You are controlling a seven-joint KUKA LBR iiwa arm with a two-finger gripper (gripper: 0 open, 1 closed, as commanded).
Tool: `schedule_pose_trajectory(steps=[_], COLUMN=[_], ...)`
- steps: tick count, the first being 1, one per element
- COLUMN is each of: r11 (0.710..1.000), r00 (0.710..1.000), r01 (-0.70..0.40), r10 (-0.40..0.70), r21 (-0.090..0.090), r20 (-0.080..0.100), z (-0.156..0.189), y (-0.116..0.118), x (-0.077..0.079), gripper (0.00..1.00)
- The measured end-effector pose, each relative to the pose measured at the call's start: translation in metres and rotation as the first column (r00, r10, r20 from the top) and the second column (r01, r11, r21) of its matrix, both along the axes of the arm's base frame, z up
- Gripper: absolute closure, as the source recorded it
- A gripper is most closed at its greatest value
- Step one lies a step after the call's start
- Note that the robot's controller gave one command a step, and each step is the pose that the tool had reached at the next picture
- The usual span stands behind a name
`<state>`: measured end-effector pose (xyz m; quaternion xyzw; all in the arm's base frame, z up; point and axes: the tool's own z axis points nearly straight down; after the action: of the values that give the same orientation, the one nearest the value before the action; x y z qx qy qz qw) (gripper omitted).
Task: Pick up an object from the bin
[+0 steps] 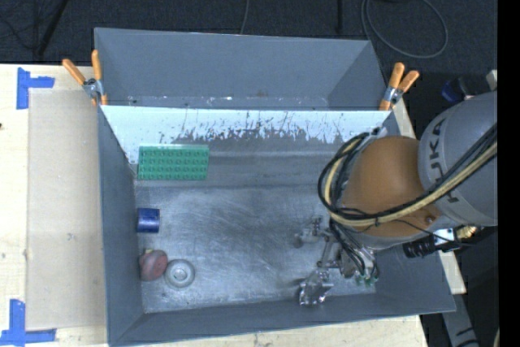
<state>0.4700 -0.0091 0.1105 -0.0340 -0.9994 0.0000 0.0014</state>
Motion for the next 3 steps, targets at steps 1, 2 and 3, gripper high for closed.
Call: schedule_pose_trajectory(steps=[1,2,3], r11=[1.0,1.0,1.0], r00=[1.0,1.0,1.0], r01=[0.013,0.007,0.007], r10=[-0.013,-0.007,-0.007], r21=[0.002,0.001,0.0], r20=[0.01,0.002,0.007], z=[-0.0396,-0.0385,-0.039], y=[-0.0362,-0.0354,-0.0357], x=[0.01,0.0078,0.0088], gripper=[0.0,1.0,0.0])
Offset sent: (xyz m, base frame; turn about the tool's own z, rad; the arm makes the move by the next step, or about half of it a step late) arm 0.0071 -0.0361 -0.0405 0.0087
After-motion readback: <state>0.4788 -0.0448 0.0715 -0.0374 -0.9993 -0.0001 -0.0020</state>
